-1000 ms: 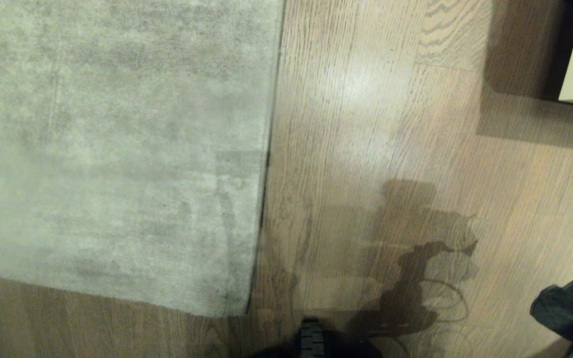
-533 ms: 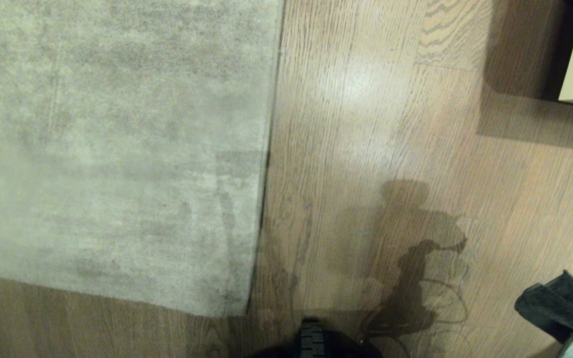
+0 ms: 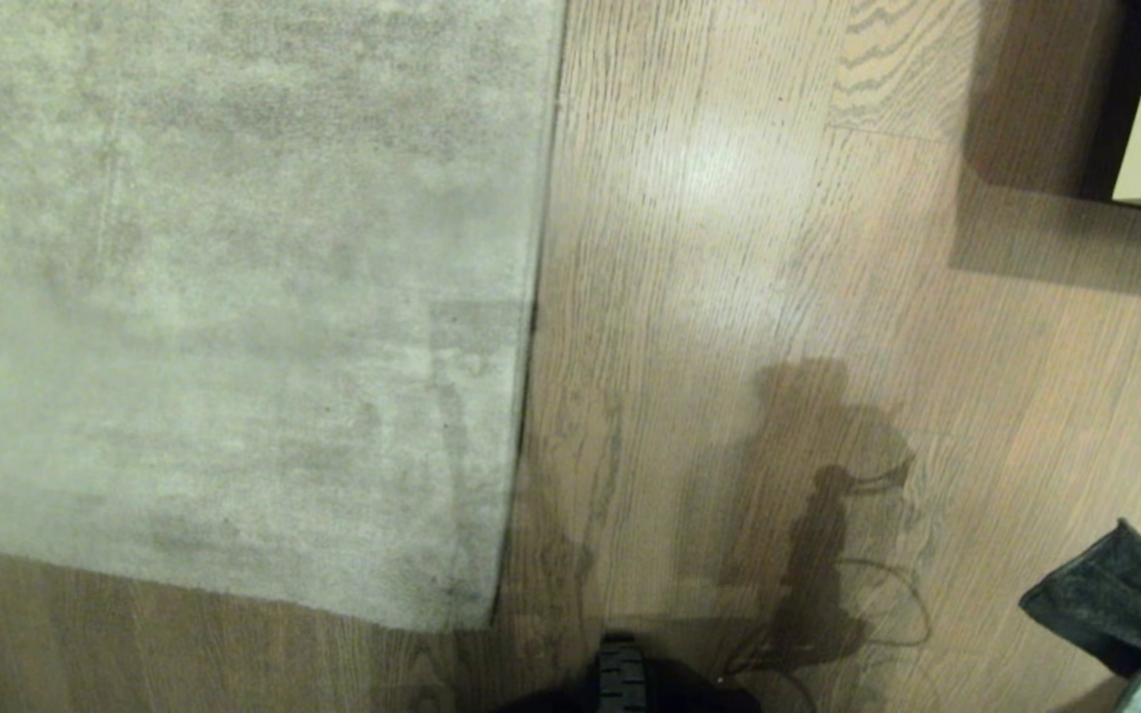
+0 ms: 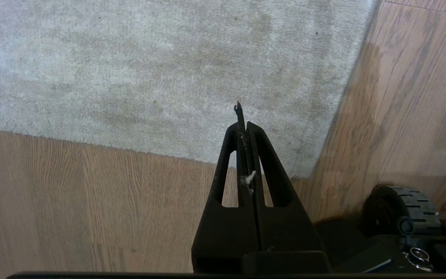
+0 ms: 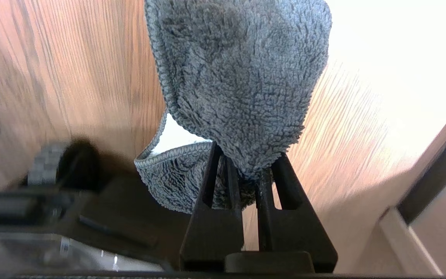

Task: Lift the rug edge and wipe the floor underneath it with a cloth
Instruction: Lift up the carpet

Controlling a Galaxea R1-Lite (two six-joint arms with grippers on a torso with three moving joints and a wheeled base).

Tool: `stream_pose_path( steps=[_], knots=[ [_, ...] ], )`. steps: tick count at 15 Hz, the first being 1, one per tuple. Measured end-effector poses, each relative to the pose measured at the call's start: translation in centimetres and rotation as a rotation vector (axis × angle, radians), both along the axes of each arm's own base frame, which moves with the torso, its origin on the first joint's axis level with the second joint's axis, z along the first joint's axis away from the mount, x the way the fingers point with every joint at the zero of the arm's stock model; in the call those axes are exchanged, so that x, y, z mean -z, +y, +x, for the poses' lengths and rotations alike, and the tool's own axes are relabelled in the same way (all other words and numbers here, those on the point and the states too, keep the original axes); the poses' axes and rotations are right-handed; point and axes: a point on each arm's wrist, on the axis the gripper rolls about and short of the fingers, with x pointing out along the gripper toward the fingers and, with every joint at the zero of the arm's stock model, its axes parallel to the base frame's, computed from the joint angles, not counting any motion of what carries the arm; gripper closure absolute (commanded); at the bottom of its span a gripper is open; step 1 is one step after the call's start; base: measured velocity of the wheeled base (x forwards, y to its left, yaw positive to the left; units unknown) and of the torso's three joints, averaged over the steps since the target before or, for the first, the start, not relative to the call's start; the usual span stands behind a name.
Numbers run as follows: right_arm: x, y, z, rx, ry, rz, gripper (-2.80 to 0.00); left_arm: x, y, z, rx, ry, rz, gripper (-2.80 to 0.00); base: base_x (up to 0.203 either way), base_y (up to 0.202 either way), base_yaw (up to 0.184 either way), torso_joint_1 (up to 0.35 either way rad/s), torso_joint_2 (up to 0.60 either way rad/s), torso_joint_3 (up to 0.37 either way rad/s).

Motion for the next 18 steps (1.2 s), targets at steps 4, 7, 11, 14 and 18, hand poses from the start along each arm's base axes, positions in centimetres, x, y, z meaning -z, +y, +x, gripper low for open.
stream_pose_path(
  steps=[4,7,11,14,18],
  knots=[
    [0.19,0.0,-0.93,0.009,-0.117,0.001,0.0,0.0,0.0,0.0,0.0,0.0,0.0,0.0,0.0,0.0,0.0,0.0,0.0,0.0],
    [0.24,0.0,-1.14,0.01,-0.145,0.001,0.0,0.0,0.0,0.0,0.0,0.0,0.0,0.0,0.0,0.0,0.0,0.0,0.0,0.0],
    [0.25,0.0,-1.22,0.01,-0.155,0.001,0.0,0.0,0.0,0.0,0.0,0.0,0.0,0.0,0.0,0.0,0.0,0.0,0.0,0.0],
    [0.26,0.0,-1.23,0.01,-0.157,0.001,0.0,0.01,0.0,0.0,0.0,0.001,0.0,0.0,0.0,0.0,0.0,0.0,0.0,0.0],
    [0.26,0.0,-1.24,0.01,-0.158,0.0,0.0,0.0,0.0,0.0,0.0,0.0,0.0,0.0,0.0,0.0,0.0,0.0,0.0,0.0]
  ],
)
